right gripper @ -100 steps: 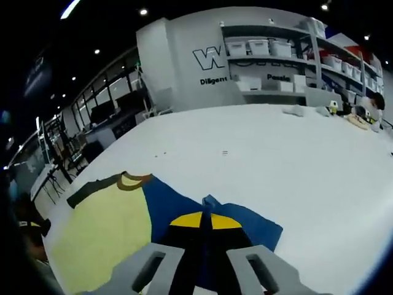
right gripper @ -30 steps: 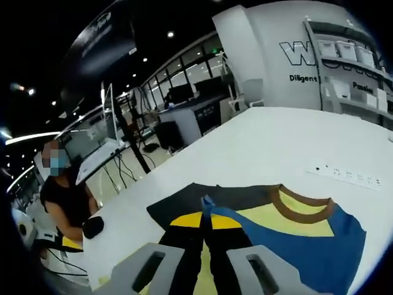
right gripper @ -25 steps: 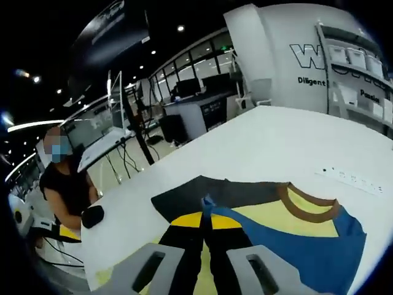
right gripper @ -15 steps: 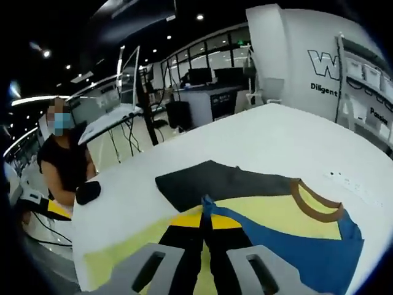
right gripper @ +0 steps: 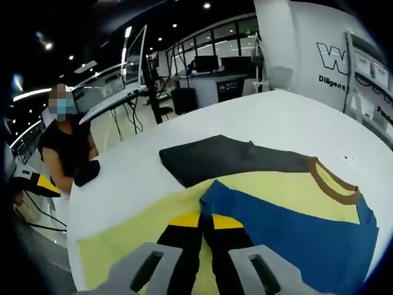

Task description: Fold the garment on the visible template until the final outline fits inside the template.

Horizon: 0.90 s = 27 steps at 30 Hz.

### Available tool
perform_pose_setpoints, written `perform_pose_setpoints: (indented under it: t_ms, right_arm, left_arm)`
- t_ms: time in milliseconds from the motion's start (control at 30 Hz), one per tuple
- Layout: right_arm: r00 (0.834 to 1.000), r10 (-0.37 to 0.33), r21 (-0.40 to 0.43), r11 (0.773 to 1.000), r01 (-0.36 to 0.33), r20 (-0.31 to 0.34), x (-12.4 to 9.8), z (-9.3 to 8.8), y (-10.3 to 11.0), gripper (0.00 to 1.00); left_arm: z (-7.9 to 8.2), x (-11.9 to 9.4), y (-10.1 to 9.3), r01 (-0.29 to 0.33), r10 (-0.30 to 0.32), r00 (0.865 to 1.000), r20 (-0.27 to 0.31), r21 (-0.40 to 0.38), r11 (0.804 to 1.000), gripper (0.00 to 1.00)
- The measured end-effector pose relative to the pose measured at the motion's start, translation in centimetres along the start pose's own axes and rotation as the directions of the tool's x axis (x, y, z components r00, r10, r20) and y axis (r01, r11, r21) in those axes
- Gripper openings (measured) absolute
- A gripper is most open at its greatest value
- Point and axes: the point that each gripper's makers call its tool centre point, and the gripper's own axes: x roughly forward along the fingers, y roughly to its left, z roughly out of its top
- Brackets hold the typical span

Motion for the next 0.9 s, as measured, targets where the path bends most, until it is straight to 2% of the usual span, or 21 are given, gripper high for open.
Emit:
perform_pose_setpoints:
  t_ms: [33,133,233,300,433,533,700,733,900]
  right_arm:
    - [1.0,0.003,0.002,1.0,-0.003,0.002,0.0,0.0,0.1,0.02]
    - [1.0,0.008,0.035,0.999,-0.009,0.007,0.0,-0.1,0.2,0.18]
    - [0.999,0.005,0.095,0.995,-0.009,0.04,-0.4,0.3,0.1,0.26]
    - [0.996,-0.025,0.138,0.99,0.013,0.082,-0.8,0.9,-0.7,0.34]
    - [0.993,-0.063,0.143,0.989,0.048,0.102,-2.0,1.5,-1.9,0.65]
    - [0.99,-0.093,0.151,0.986,0.076,0.11,-3.0,1.8,-3.1,0.77]
    - [0.98,-0.15,0.197,0.973,0.123,0.128,-4.4,1.8,-5.2,0.96]
    - [0.979,-0.159,0.21,0.969,0.131,0.126,-4.7,1.6,-5.5,1.0]
    - [0.976,-0.19,0.238,0.958,0.16,0.109,-6.1,0.3,-7.0,0.99]
  left_arm:
    - [0.0,0.0,0.0,0.001,-0.001,1.0,0.001,0.001,1.0,0.97]
    - [0.0,0.0,0.0,-0.003,0.003,1.0,0.0,0.005,1.0,0.98]
    - [0.2,0.0,0.0,-0.006,0.006,1.0,0.003,0.007,1.0,0.99]
    - [0.3,0.0,0.0,-0.009,0.009,1.0,0.001,0.009,1.0,0.99]
    - [0.3,-0.2,0.4,-0.024,0.024,1.0,-0.003,0.01,1.0,0.99]
    - [0.2,-0.3,0.4,-0.024,0.024,1.0,-0.019,0.033,0.999,0.99]
    - [0.6,-0.1,0.6,-0.028,0.028,1.0,-0.006,0.026,0.999,0.99]
    - [0.7,-0.1,0.6,-0.024,0.024,1.0,-0.004,0.025,0.999,0.99]
    - [0.6,0.2,0.6,-0.021,0.022,1.0,-0.015,0.033,0.999,0.99]
